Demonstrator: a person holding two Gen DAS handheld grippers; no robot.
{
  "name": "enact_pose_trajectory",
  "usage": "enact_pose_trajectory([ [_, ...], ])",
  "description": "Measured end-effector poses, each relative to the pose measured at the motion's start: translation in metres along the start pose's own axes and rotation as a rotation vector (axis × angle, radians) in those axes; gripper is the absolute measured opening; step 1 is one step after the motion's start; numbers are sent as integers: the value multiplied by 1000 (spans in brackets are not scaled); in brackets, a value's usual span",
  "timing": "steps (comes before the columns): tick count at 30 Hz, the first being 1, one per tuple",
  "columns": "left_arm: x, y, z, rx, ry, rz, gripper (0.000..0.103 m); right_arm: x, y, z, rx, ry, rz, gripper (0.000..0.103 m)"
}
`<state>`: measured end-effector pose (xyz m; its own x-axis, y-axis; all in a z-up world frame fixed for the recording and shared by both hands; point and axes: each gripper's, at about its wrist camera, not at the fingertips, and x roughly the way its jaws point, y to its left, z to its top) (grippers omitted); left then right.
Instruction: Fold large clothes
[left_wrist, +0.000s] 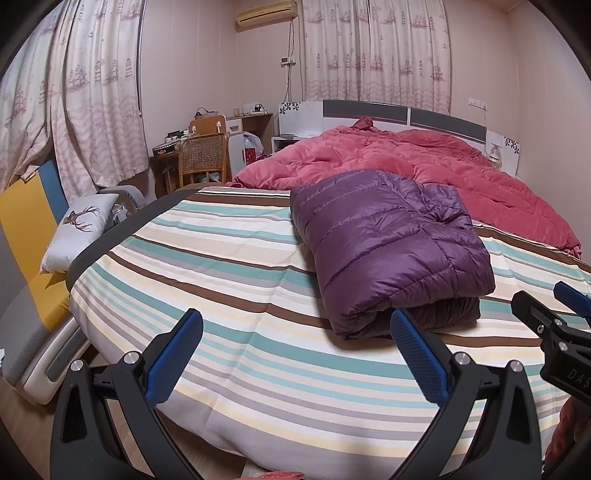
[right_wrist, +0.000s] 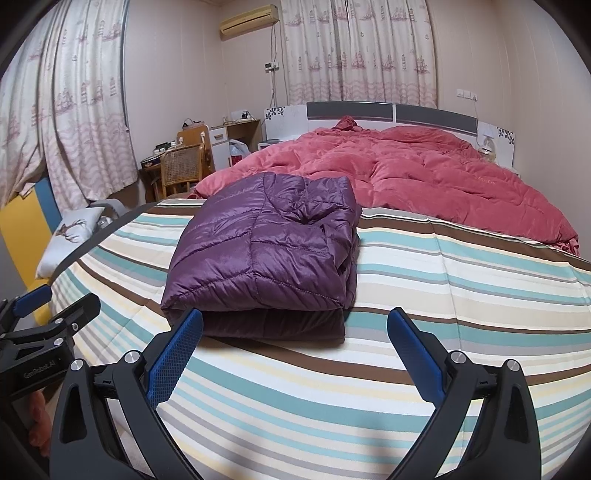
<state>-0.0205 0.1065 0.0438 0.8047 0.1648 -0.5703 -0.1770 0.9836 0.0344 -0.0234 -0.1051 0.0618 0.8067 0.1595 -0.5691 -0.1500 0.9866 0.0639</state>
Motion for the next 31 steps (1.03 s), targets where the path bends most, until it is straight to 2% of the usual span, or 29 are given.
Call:
enact_pose_trajectory([
  [10,3,-2,-2,0,11,-5,101,3,0,-1,-1,11,3,99],
  [16,7,2,-3,-48,28,-27,101,6,-2,-4,5,19,4,99],
  [20,9,-1,-5,-8,23,-2,101,11,-3,-5,14,28,5,99],
  [26,29,-1,-3,-11,98,-16,101,22,-10,-6,27,47,-2,99],
  [31,54,1,4,0,130,-1,101,31,-27,-6,52,60,-26,99],
])
